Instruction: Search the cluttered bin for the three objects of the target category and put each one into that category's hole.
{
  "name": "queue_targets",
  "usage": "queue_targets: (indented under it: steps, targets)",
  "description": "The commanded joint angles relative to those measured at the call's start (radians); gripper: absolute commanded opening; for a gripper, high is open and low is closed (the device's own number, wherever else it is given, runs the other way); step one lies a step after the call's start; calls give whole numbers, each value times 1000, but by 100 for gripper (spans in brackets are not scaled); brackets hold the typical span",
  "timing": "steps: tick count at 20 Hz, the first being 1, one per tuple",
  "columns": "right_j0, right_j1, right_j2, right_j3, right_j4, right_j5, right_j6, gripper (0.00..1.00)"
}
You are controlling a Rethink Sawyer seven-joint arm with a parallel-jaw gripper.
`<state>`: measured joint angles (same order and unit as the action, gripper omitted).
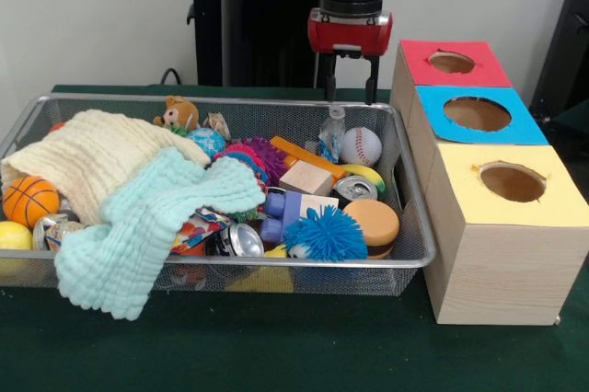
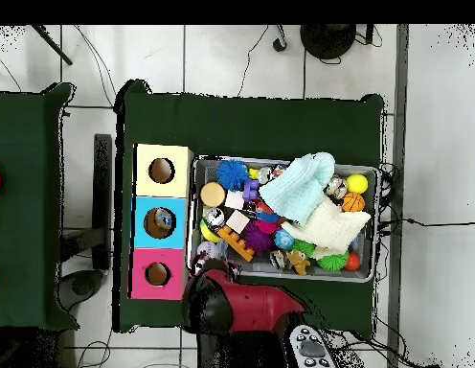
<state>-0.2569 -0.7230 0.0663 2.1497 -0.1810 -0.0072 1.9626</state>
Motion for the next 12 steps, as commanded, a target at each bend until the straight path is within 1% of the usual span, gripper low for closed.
queue_targets:
  steps: [1,7,12]
  targets:
    - [12,78,-3,-67,-51,-113,103,100]
    - [14,85,-42,-70,-82,-143,90,100]
    - [38,100,-86,-82,-86,-176,95,100]
